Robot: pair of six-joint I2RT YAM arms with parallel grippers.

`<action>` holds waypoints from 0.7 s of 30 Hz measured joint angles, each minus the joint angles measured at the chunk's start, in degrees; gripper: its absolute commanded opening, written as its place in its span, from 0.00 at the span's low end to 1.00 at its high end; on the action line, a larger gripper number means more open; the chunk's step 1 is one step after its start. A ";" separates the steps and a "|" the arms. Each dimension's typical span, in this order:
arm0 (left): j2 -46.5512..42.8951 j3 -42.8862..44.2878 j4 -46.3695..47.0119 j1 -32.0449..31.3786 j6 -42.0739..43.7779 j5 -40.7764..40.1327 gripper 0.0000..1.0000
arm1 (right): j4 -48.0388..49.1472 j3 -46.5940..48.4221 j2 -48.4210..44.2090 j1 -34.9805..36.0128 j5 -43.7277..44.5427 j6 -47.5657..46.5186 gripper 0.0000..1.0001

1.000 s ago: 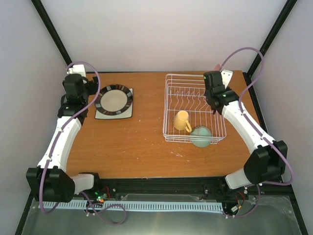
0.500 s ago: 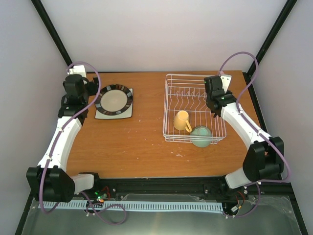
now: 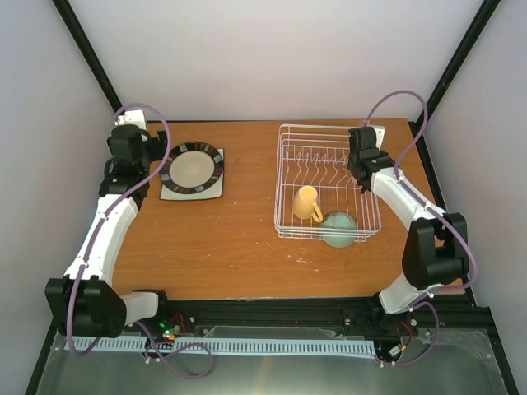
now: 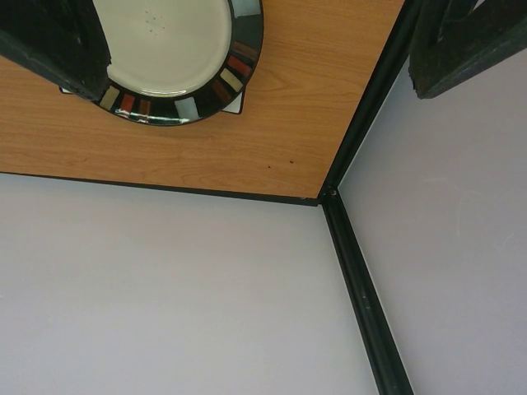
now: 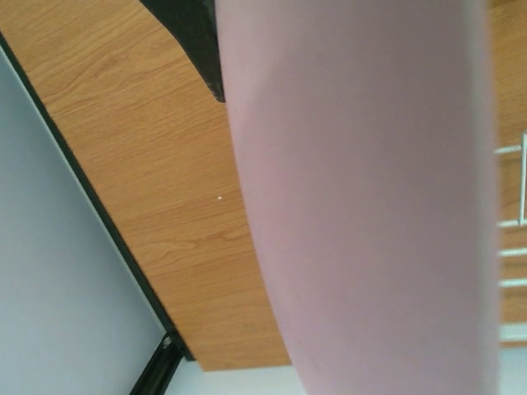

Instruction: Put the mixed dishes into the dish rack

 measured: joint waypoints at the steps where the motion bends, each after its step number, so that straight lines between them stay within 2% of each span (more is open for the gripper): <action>1: 0.00 0.00 0.00 0.00 0.00 -0.02 1.00 | 0.07 0.02 0.68 -0.07 -0.63 -0.17 0.03; 9: 0.24 0.00 0.00 0.00 0.02 -0.15 1.00 | -2.08 0.68 5.07 -0.31 -4.04 -1.55 0.05; 10: 0.31 0.00 0.00 0.00 0.02 -0.13 1.00 | -2.43 0.68 5.16 -0.31 -4.31 -1.55 0.11; 13: 0.70 0.00 0.00 0.00 0.04 -0.13 1.00 | -2.84 0.68 5.18 -0.33 -4.50 -1.27 0.43; 17: 1.38 0.00 -0.15 0.02 0.02 0.04 1.00 | -4.20 0.68 5.18 -0.63 -3.13 -1.03 0.55; 21: 1.99 0.00 -0.76 1.42 -0.50 3.10 1.00 | -4.76 0.66 5.09 -0.79 -2.10 -0.87 0.58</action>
